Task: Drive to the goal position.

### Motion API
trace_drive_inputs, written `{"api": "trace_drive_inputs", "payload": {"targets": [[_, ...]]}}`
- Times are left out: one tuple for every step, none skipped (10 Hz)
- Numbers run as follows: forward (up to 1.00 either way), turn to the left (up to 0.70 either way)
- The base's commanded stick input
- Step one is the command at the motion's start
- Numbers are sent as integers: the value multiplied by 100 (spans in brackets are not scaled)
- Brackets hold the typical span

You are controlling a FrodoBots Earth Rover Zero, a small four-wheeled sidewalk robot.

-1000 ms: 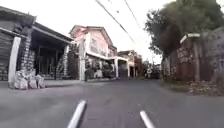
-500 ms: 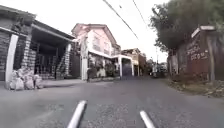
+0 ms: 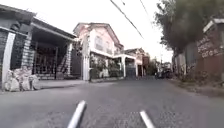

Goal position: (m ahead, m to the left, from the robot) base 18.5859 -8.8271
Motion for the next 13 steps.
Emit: {"api": "trace_drive_inputs", "payload": {"targets": [[100,-7],[100,-36],[100,-40],[100,-40],[100,-40],[100,-33],[100,0],[100,0],[100,0],[100,0],[100,-8],[100,-38],[100,-40]]}}
